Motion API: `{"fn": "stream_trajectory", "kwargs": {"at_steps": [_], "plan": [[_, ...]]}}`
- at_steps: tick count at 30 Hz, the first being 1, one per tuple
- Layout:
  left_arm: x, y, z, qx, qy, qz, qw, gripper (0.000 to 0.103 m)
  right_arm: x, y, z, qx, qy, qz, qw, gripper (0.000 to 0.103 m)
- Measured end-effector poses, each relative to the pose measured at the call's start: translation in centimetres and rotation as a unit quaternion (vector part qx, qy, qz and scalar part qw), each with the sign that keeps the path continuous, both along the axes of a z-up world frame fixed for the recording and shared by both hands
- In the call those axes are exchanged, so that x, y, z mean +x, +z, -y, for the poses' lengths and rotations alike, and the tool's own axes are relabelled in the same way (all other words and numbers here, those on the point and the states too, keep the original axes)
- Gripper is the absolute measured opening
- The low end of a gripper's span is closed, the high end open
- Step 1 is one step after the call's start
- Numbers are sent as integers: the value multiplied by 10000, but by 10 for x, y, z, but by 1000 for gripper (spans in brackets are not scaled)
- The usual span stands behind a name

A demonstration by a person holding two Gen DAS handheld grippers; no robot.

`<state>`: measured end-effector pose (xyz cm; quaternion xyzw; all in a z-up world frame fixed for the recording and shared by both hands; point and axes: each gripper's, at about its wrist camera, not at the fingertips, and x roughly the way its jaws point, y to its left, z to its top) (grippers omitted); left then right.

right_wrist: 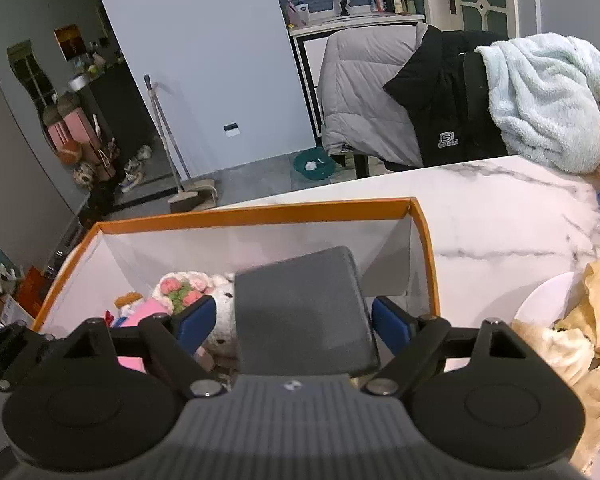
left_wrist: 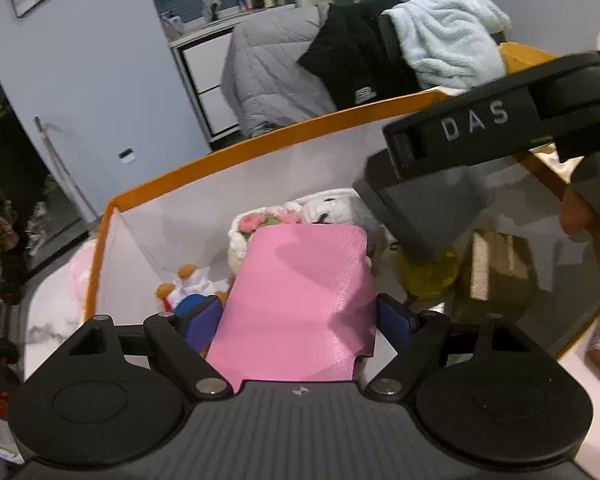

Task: Organize objects
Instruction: 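Open both grippers to drop the wallet and grey box into the orange box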

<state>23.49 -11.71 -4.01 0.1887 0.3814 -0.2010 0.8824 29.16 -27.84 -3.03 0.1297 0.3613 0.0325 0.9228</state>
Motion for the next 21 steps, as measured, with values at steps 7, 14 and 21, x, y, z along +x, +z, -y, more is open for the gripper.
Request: {"fn": "stream_trajectory", "kwargs": {"at_steps": [7, 14, 21], "plan": [[0, 7, -11, -441, 175, -51, 9989, 97, -6, 4, 1, 214, 99, 14, 9997, 86], [-7, 33, -11, -483, 369, 558, 9966, 97, -15, 11, 6, 235, 137, 135, 9995, 86], [-18, 39, -18, -414, 341, 624, 9966, 97, -25, 20, 11, 166, 228, 182, 9994, 86]]}}
